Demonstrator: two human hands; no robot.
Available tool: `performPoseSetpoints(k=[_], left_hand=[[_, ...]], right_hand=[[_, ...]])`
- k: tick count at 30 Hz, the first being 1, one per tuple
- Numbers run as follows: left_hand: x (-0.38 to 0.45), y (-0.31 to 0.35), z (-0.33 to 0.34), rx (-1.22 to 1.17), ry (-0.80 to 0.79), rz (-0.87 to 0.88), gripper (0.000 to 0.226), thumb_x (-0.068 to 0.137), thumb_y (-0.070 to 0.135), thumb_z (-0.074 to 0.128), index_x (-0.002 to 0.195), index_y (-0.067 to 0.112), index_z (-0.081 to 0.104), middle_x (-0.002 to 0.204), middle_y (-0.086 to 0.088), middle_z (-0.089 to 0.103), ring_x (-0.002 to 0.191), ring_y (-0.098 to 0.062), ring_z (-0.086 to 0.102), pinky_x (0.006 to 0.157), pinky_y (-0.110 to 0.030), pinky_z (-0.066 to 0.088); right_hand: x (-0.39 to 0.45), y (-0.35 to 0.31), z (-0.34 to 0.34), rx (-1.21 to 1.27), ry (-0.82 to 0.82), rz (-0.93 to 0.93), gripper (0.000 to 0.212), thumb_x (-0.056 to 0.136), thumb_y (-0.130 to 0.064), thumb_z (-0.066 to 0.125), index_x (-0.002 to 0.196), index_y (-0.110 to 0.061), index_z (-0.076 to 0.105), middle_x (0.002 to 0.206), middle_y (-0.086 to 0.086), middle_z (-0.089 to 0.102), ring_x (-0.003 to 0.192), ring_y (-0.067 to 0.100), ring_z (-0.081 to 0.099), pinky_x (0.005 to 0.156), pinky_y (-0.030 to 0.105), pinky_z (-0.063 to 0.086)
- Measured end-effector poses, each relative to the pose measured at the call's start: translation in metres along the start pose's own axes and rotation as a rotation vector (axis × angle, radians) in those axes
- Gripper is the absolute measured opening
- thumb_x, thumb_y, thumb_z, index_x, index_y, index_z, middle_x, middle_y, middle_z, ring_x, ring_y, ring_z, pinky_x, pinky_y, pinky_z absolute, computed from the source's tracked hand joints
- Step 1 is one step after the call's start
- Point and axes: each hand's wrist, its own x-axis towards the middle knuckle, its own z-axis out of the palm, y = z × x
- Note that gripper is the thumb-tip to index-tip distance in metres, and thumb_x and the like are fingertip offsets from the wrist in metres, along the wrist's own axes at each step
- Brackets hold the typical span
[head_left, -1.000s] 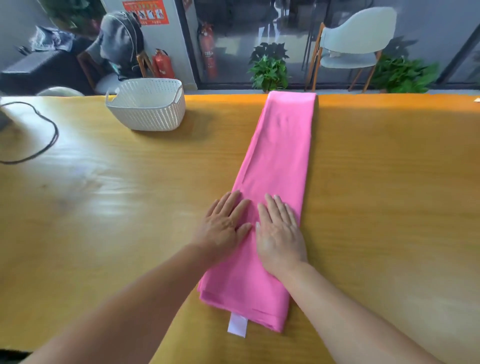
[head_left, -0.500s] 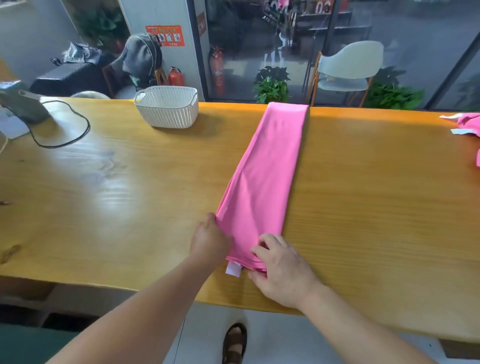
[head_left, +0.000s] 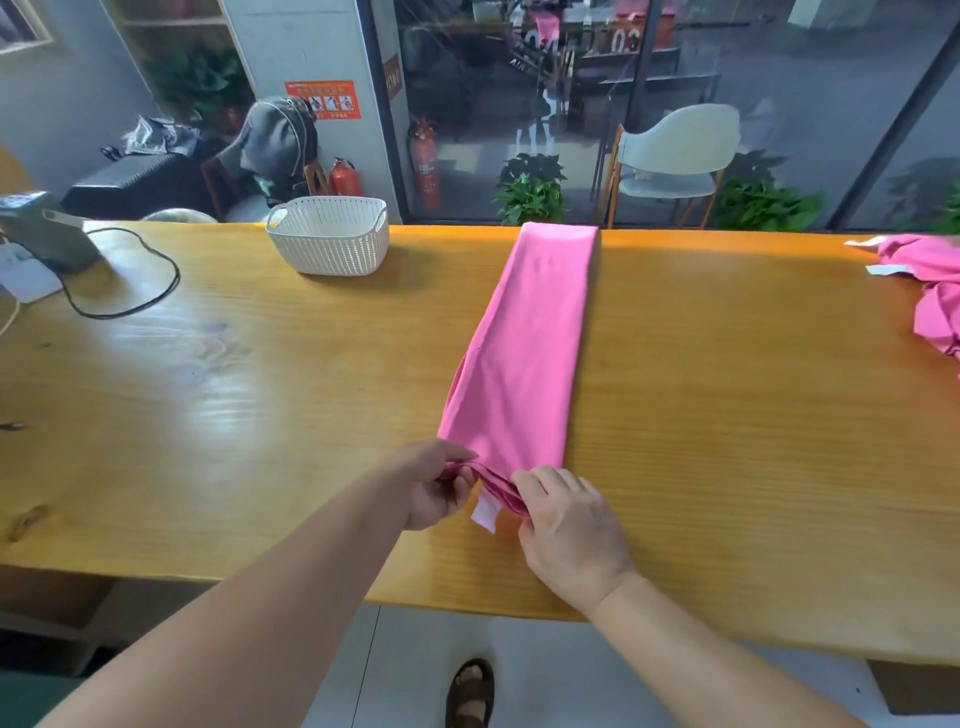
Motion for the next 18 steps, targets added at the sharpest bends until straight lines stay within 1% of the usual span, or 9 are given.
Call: performPoseSetpoints(k=[2,3,5,7,9,10,12,15,18], left_hand=[[0.003,-0.005,-0.004,0.192,0.108,0.111,0.007,0.093,0.002,0.057,0.090,-0.004,0.056,0.055,-0.006,0.054,0.040,-0.010,0.049,0.039,-0.019,0.044],[0.005,-0.007,-0.007,0.330,0.185,0.199,0.015,0.092,0.004,0.058,0.102,-0.006,0.056,0.063,-0.007,0.058,0.045,-0.012,0.051,0.042,-0.022,0.046],[0.010,-0.013,-0.013,0.579,0.288,0.344,0.052,0.088,0.010,0.061,0.136,0.003,0.041,0.097,-0.011,0.062,0.065,-0.017,0.059,0.052,-0.027,0.050],[0.009,-0.020,-0.018,0.894,0.349,0.529,0.074,0.085,0.018,0.061,0.150,0.020,0.025,0.137,-0.008,0.042,0.105,-0.021,0.053,0.078,-0.029,0.054],[0.011,-0.030,-0.022,1.278,0.316,0.807,0.076,0.082,0.028,0.062,0.150,0.028,0.027,0.150,0.001,0.025,0.136,-0.021,0.028,0.113,-0.038,0.033],[0.013,-0.035,-0.024,1.412,0.235,0.935,0.074,0.081,0.033,0.062,0.148,0.030,0.030,0.152,0.004,0.023,0.143,-0.020,0.018,0.120,-0.040,0.020],[0.022,-0.044,-0.027,1.633,0.096,1.108,0.069,0.080,0.038,0.061,0.144,0.029,0.038,0.149,0.005,0.031,0.145,-0.017,0.017,0.122,-0.042,0.010],[0.036,-0.049,-0.029,1.738,0.073,1.263,0.042,0.083,0.032,0.063,0.123,0.021,0.058,0.120,0.003,0.059,0.118,-0.020,0.053,0.110,-0.037,0.036],[0.035,-0.047,-0.025,1.621,0.077,1.270,0.019,0.093,0.024,0.056,0.108,0.017,0.066,0.101,0.002,0.066,0.093,-0.022,0.061,0.084,-0.035,0.049]], right_hand=[[0.002,0.005,0.003,-0.013,0.034,-0.041,0.012,0.072,-0.016,0.054,0.081,-0.021,0.060,0.075,-0.007,0.058,0.069,0.020,0.058,0.061,0.032,0.047],[0.002,0.008,0.004,-0.016,0.014,-0.054,0.011,0.073,-0.014,0.053,0.077,-0.021,0.059,0.072,-0.007,0.057,0.066,0.020,0.058,0.059,0.032,0.047],[0.003,0.014,0.005,0.012,-0.071,-0.037,0.013,0.072,-0.007,0.056,0.078,-0.019,0.060,0.072,-0.005,0.058,0.067,0.022,0.059,0.059,0.035,0.050],[0.006,0.021,0.003,0.057,-0.179,0.030,0.015,0.082,-0.006,0.052,0.088,-0.016,0.061,0.083,-0.001,0.062,0.080,0.024,0.060,0.069,0.040,0.051],[0.011,0.025,-0.001,0.140,-0.290,0.110,0.018,0.091,-0.012,0.044,0.099,-0.016,0.061,0.096,0.000,0.064,0.093,0.024,0.058,0.078,0.041,0.049],[0.015,0.026,-0.004,0.190,-0.315,0.147,0.018,0.093,-0.015,0.044,0.099,-0.017,0.060,0.097,0.000,0.064,0.095,0.026,0.058,0.079,0.042,0.048],[0.022,0.028,-0.011,0.243,-0.347,0.193,0.017,0.093,-0.019,0.044,0.101,-0.020,0.059,0.099,0.000,0.066,0.093,0.028,0.059,0.077,0.042,0.048],[0.029,0.030,-0.024,0.256,-0.430,0.230,0.018,0.093,-0.021,0.047,0.103,-0.024,0.062,0.099,0.001,0.068,0.093,0.028,0.061,0.076,0.038,0.048],[0.032,0.035,-0.036,0.243,-0.508,0.295,0.019,0.091,-0.021,0.049,0.099,-0.025,0.065,0.093,0.001,0.067,0.089,0.025,0.059,0.067,0.031,0.043]])
